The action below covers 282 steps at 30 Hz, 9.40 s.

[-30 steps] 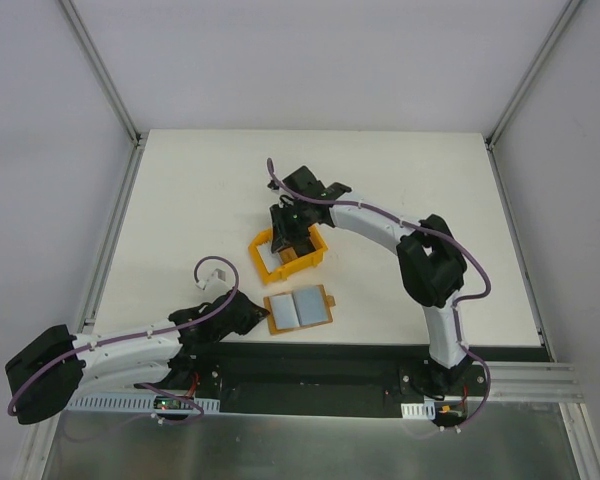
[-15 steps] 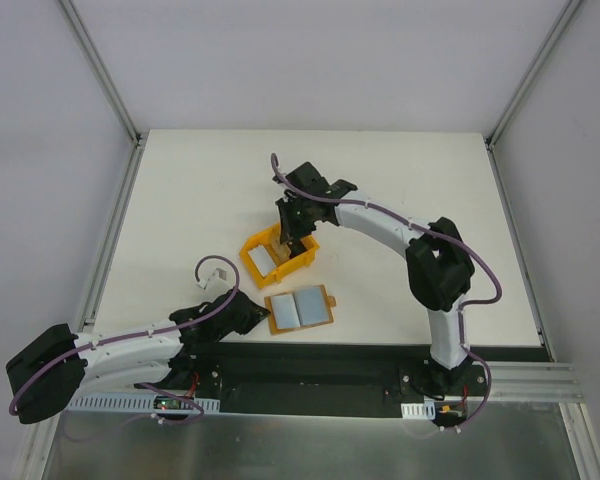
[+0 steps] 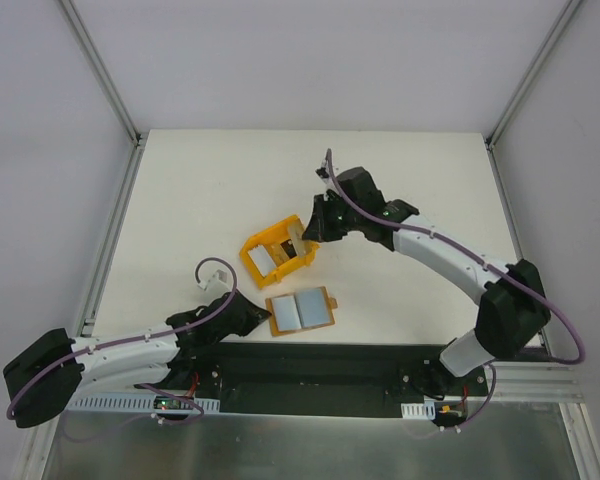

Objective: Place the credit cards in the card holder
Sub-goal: Pick up the credit card from the storage box, then insert the credit card into the card holder, then close the card holder at the center of the board.

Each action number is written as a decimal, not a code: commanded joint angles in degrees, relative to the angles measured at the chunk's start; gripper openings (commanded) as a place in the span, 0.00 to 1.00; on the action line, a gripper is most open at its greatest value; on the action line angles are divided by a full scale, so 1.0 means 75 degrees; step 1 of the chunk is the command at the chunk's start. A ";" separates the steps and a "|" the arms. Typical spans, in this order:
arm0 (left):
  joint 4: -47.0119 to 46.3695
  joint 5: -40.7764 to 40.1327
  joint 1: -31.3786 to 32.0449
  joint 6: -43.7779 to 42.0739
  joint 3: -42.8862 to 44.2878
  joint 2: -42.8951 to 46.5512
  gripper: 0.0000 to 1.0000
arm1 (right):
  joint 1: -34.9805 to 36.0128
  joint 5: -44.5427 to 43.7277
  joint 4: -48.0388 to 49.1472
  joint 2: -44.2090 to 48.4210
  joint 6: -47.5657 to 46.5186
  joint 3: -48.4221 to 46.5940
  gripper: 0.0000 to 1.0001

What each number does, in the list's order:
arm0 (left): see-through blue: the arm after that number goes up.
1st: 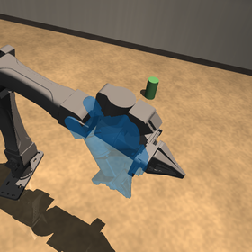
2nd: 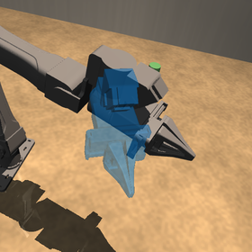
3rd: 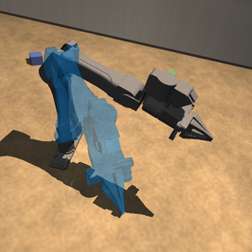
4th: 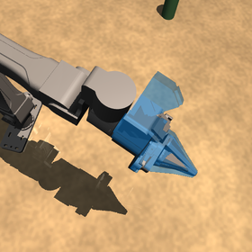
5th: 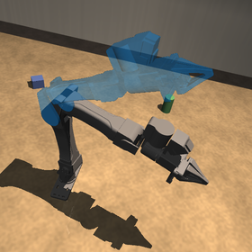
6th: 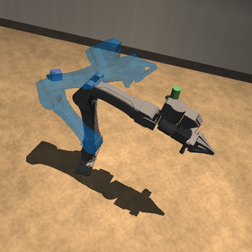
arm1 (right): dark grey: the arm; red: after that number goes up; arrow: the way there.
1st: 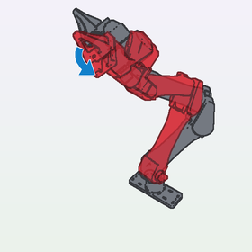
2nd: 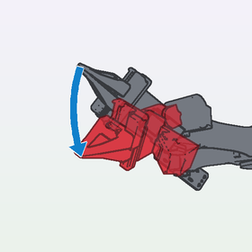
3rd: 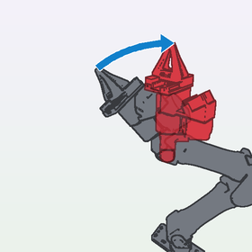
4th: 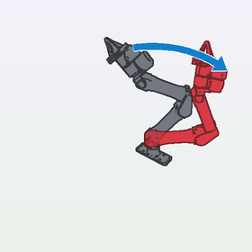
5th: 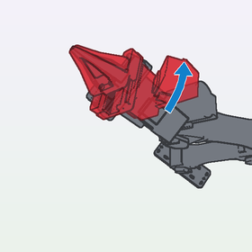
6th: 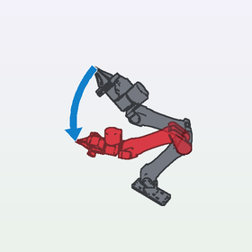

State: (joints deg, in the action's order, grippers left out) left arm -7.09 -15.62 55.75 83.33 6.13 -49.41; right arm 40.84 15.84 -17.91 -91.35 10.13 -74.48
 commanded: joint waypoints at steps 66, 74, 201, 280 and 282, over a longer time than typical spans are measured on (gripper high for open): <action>0.0360 0.0653 -0.0073 -0.0037 -0.0571 -0.0280 0.00 | 0.2008 -0.1010 0.5319 0.1329 0.4579 0.6943 0.00; 0.0348 0.0629 -0.0073 -0.0001 -0.0548 -0.0326 0.00 | 0.2242 -0.1232 0.5283 0.1059 0.4848 0.6837 0.00; 0.1485 0.2129 0.0759 -0.2427 0.5090 -0.4851 0.45 | 0.2500 -0.3998 0.2271 0.4035 0.3688 0.6508 0.00; 0.2281 0.0477 0.0852 -0.2638 0.3859 -0.3515 0.35 | 0.2102 -0.1129 0.3114 0.1704 0.3407 0.5418 0.30; 0.2282 0.0407 0.0852 -0.2661 0.3777 -0.3339 0.36 | 0.2043 -0.0789 0.3546 0.1715 0.3523 0.5535 0.31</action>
State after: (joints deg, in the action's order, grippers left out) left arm 7.77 -10.26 61.32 62.81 36.10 -77.23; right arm 57.19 4.86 2.94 -78.61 35.05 -34.13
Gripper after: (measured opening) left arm 0.352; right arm 0.299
